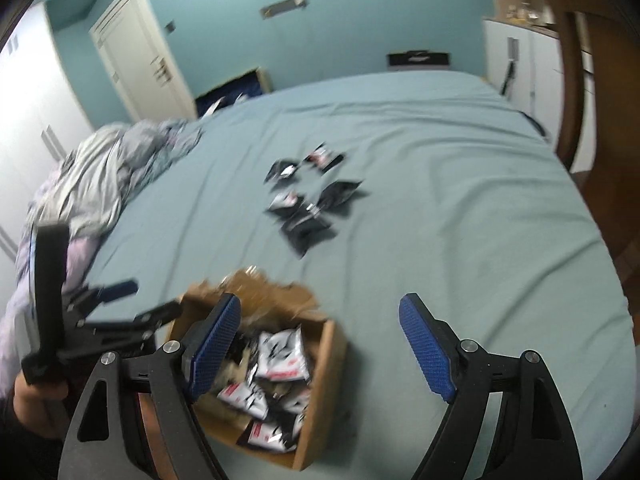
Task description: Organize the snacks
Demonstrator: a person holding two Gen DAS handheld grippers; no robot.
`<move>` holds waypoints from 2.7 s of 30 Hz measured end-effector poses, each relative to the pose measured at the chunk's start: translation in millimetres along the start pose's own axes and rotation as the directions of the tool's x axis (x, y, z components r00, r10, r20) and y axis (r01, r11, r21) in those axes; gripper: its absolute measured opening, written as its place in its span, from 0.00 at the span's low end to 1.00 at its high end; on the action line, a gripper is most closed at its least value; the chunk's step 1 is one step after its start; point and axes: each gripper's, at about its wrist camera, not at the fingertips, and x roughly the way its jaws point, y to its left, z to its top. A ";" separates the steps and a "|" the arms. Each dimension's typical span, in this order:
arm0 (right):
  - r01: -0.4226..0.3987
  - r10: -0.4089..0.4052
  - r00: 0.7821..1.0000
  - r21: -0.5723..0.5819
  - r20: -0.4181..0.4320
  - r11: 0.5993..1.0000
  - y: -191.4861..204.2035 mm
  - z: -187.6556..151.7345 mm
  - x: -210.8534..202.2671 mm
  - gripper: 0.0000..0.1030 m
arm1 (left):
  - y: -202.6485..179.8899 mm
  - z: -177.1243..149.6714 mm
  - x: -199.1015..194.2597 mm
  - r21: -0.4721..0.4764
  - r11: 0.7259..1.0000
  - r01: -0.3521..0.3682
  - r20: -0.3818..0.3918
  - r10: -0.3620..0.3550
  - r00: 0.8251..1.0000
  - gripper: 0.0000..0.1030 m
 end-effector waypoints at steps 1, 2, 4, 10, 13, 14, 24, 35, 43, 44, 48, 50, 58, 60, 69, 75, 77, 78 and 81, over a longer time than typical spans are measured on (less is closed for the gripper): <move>0.005 -0.005 1.000 0.020 0.002 1.000 -3.8 0.0 0.1 0.79 | -0.5 0.2 -0.2 0.001 1.000 0.002 0.000 -0.002 1.000 0.80; 0.010 -0.010 1.000 0.038 -0.006 0.999 -6.7 -0.3 1.6 0.79 | -1.0 0.4 -0.1 0.001 1.000 0.006 -0.001 -0.006 1.000 0.80; 0.018 -0.017 1.000 0.044 -0.023 0.999 -5.8 -2.4 5.1 0.79 | -2.0 0.9 0.3 0.001 1.000 0.014 -0.005 -0.014 1.000 0.80; 0.028 -0.026 0.998 0.033 -0.052 0.999 -3.8 5.2 12.5 0.79 | -6.3 1.1 1.3 0.012 1.000 0.018 -0.004 -0.018 1.000 0.80; 0.034 -0.033 0.997 0.018 -0.076 0.999 -2.6 16.6 25.7 0.79 | -7.9 2.7 1.8 0.013 0.999 0.029 -0.007 -0.029 1.000 0.80; 0.035 -0.034 0.996 0.013 -0.079 0.999 -2.7 20.0 28.2 0.79 | -8.2 3.3 2.0 0.013 0.999 0.034 -0.008 -0.034 0.999 0.80; 0.030 -0.031 0.991 -0.006 -0.129 1.000 -17.6 54.2 74.0 0.79 | -11.4 13.9 8.6 0.045 0.999 0.020 0.004 -0.020 1.000 0.80; -0.060 0.089 0.972 0.135 -0.217 0.989 -52.8 86.9 140.8 0.79 | 12.5 29.2 20.9 -0.006 1.000 0.023 -0.019 -0.023 1.000 0.81; -0.151 0.131 0.919 -0.025 -0.372 0.988 -14.3 107.2 211.9 0.79 | 27.4 36.0 36.7 -0.033 0.999 0.036 -0.044 -0.037 0.998 0.81; -0.158 0.122 0.917 -0.065 -0.380 0.985 -4.9 109.1 220.0 0.79 | 30.7 36.9 39.0 -0.043 0.998 0.037 -0.049 -0.040 0.998 0.81; -0.163 0.074 0.884 -0.157 -0.462 0.974 17.6 107.0 256.1 0.79 | 38.5 39.1 43.3 -0.066 0.997 0.031 -0.050 -0.035 0.998 0.81; -0.144 0.034 0.877 -0.194 -0.480 0.971 23.0 102.9 271.5 0.79 | 42.5 40.6 45.6 -0.083 0.996 0.035 -0.054 -0.039 0.998 0.81; -0.191 0.097 0.908 -0.196 -0.407 0.962 9.9 109.0 264.3 0.34 | 52.1 54.7 48.3 -0.135 0.990 0.038 0.016 -0.036 0.999 0.81; -0.191 0.112 0.910 -0.165 -0.399 0.968 0.7 111.1 258.6 0.33 | 48.1 62.9 56.1 -0.103 0.995 0.014 0.010 -0.013 1.000 0.80; -0.123 0.109 0.967 -0.043 -0.231 0.992 -27.9 112.0 137.6 0.33 | -3.8 138.4 116.5 0.030 0.999 0.016 -0.052 -0.014 0.999 0.83; -0.147 0.138 0.982 -0.068 -0.126 0.987 -10.6 38.4 32.2 0.33 | -30.2 167.1 179.1 -0.036 0.999 0.035 -0.206 -0.042 0.978 0.83; -0.184 0.180 0.979 -0.044 -0.096 0.982 -19.8 13.7 8.0 0.33 | -35.3 167.6 202.0 -0.045 0.998 0.033 -0.292 -0.045 0.955 0.83; -0.199 0.196 0.977 -0.028 -0.081 0.980 -23.8 3.1 -0.6 0.33 | -36.7 166.5 211.2 -0.047 0.998 0.034 -0.328 -0.048 0.943 0.83; -0.206 0.206 0.976 0.003 -0.074 0.978 -33.4 -23.7 -10.5 0.34 | -38.1 162.4 220.1 -0.045 0.998 0.054 -0.348 -0.066 0.935 0.72</move>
